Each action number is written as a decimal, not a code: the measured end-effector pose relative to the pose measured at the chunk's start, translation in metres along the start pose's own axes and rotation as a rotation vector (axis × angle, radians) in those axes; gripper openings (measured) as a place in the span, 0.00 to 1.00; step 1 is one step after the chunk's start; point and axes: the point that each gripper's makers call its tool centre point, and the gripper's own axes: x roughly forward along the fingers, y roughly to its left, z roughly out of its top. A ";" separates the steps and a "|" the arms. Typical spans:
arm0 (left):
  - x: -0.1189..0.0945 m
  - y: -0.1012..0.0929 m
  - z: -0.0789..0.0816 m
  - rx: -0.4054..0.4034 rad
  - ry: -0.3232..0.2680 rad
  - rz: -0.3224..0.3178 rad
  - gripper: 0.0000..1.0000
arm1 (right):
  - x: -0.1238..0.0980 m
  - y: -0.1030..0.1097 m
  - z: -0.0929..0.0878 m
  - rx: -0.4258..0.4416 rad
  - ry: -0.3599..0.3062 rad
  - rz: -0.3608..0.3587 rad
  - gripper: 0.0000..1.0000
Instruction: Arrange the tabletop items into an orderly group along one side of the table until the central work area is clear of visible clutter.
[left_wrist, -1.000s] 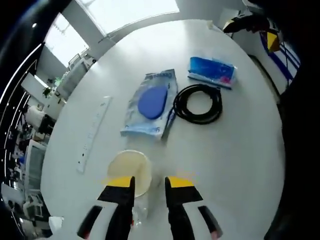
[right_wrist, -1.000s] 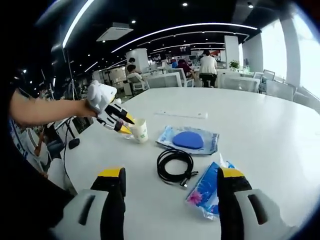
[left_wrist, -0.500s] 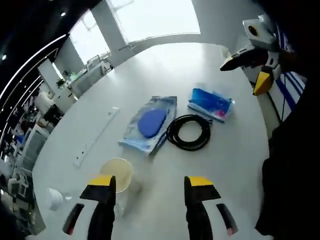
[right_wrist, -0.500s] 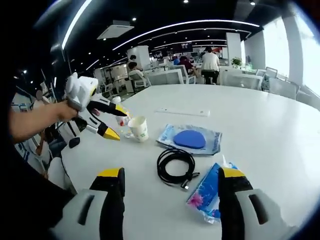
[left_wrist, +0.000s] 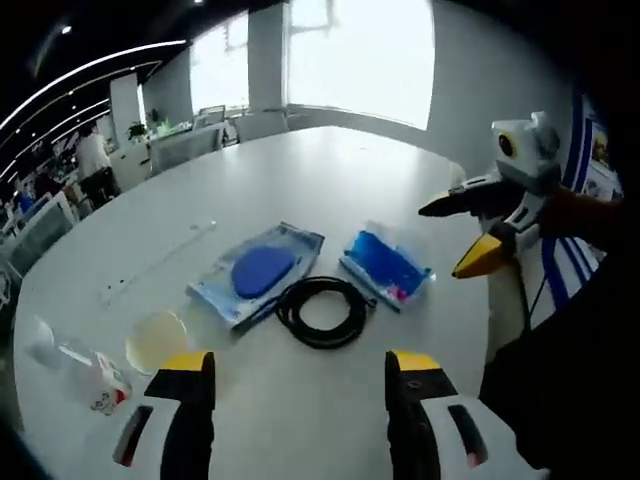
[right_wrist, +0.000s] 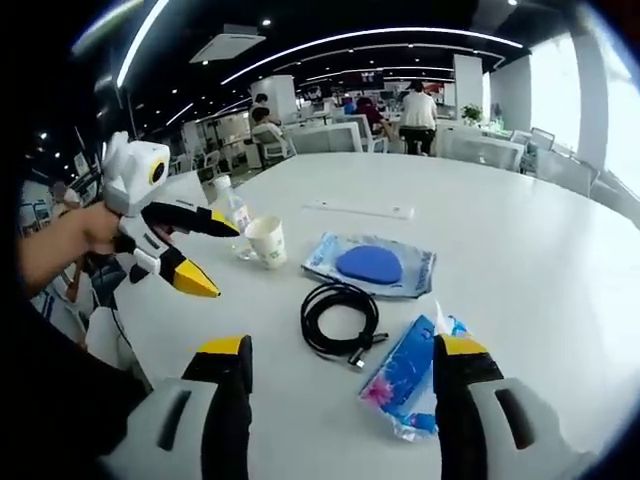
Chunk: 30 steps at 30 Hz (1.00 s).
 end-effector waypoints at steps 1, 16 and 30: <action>0.002 -0.005 0.000 -0.001 -0.002 -0.006 0.69 | -0.001 -0.001 -0.001 0.001 0.001 0.000 0.70; 0.026 -0.060 0.012 -0.057 -0.021 -0.060 0.87 | -0.023 -0.062 0.003 -0.052 0.003 -0.014 0.67; 0.037 -0.083 0.016 -0.095 -0.009 -0.034 0.96 | -0.012 -0.110 -0.004 -0.298 0.125 0.068 0.60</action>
